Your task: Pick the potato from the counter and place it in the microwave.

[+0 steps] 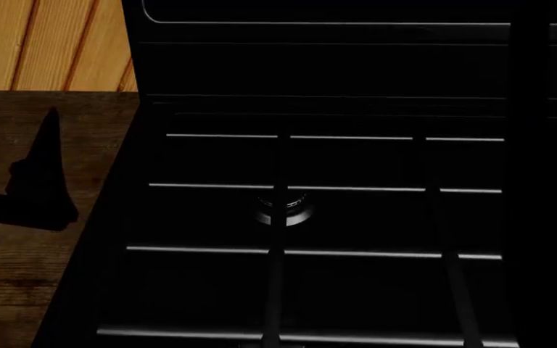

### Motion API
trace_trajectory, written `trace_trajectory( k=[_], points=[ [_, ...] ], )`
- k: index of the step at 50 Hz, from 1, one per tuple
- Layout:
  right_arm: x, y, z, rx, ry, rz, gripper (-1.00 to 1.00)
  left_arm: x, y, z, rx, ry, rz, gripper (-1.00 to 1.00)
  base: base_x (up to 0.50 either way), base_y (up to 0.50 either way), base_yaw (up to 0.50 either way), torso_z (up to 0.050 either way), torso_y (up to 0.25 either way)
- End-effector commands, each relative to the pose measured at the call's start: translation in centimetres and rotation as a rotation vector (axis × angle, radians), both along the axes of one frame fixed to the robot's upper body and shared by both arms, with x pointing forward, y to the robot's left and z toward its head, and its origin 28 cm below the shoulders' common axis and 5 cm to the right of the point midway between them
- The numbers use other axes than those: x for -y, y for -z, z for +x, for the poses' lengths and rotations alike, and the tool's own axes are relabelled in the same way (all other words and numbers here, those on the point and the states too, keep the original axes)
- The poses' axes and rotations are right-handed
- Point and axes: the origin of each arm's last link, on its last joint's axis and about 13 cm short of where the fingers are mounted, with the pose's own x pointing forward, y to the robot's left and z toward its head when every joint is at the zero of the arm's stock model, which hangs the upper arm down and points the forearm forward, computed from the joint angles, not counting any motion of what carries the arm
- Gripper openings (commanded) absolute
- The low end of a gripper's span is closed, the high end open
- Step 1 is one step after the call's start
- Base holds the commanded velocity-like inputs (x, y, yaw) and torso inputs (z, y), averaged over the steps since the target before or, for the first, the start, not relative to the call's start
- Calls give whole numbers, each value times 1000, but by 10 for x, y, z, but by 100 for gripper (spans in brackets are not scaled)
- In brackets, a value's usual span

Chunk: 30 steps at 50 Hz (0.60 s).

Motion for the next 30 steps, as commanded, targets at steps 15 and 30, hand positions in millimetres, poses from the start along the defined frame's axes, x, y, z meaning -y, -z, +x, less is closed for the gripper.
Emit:
trace_trajectory(
  k=[15,30],
  points=[
    [-8,10,6,-150,-60,-15,-100,-2,-4,0,16,1,-17,100,0,0,0,0,0],
    [-7,15,8,-205,-64,-5,-100,-2,-4,-1,17,-1,-15,100,0,0,0,0,1]
  ],
)
